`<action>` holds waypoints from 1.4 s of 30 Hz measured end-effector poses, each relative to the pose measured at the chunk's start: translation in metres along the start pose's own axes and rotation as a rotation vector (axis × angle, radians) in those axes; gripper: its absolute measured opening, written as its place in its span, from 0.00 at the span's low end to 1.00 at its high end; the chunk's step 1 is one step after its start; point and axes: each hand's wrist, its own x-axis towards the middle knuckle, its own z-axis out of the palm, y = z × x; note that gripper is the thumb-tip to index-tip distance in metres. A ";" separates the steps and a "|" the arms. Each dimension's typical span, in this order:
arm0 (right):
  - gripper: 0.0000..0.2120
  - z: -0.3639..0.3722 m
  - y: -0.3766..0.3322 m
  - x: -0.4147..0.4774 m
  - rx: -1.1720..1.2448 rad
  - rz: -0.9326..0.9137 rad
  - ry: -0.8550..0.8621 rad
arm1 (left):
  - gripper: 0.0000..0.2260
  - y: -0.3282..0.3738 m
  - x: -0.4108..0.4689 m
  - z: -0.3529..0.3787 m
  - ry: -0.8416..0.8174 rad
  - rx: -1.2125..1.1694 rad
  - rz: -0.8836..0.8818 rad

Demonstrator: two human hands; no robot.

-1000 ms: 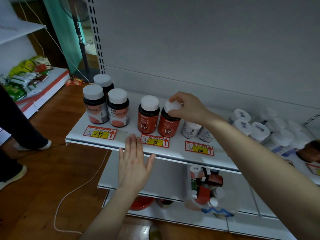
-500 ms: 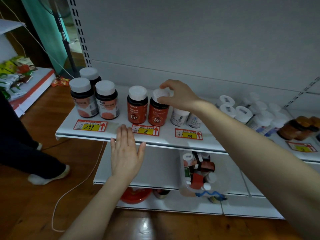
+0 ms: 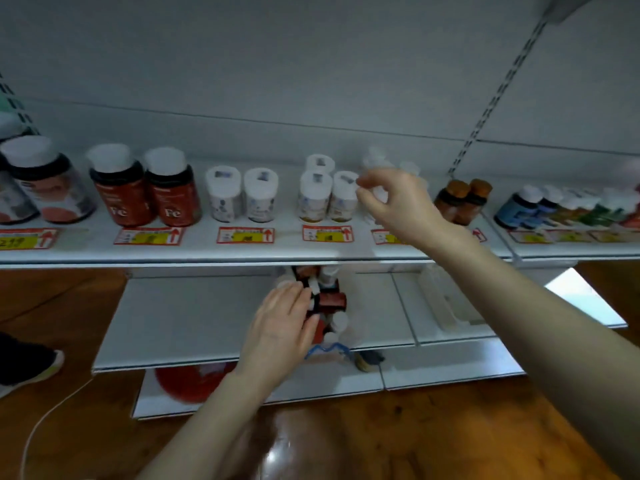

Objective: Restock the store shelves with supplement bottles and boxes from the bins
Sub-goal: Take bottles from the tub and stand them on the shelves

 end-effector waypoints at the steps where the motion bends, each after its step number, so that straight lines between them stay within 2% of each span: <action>1: 0.10 -0.009 0.014 -0.013 -0.007 0.014 0.000 | 0.20 0.010 -0.005 0.013 -0.033 -0.005 -0.005; 5: 0.07 -0.025 0.055 -0.062 0.029 0.019 -0.010 | 0.22 0.040 -0.021 0.048 -0.141 0.025 -0.065; 9: 0.07 -0.013 0.081 -0.100 0.081 0.020 -0.111 | 0.22 0.040 -0.032 0.075 -0.250 0.040 -0.168; 12: 0.08 0.011 0.100 -0.118 0.086 0.008 -0.203 | 0.22 0.029 -0.034 0.090 -0.291 0.058 -0.200; 16: 0.10 0.060 0.128 -0.135 0.116 0.084 -0.285 | 0.18 0.003 -0.028 0.118 -0.290 0.059 -0.254; 18: 0.11 0.088 0.141 -0.141 0.122 0.118 -0.320 | 0.19 -0.020 -0.024 0.140 -0.294 0.043 -0.311; 20: 0.12 0.118 0.153 -0.142 0.127 0.129 -0.340 | 0.20 -0.040 -0.017 0.160 -0.270 0.017 -0.372; 23: 0.15 0.161 0.168 -0.135 0.141 0.147 -0.372 | 0.16 -0.067 -0.001 0.183 -0.193 0.013 -0.448; 28: 0.15 0.227 0.189 -0.116 0.150 0.186 -0.357 | 0.17 -0.116 0.019 0.223 -0.084 0.106 -0.458; 31: 0.17 0.255 0.199 -0.104 0.158 0.184 -0.295 | 0.25 -0.127 0.033 0.240 -0.048 0.136 -0.513; 35: 0.19 0.283 0.210 -0.078 0.160 0.243 -0.349 | 0.30 -0.136 0.046 0.260 0.001 0.245 -0.435; 42: 0.19 0.308 0.216 -0.037 0.095 0.111 -0.283 | 0.21 -0.154 0.066 0.267 0.031 0.352 -0.435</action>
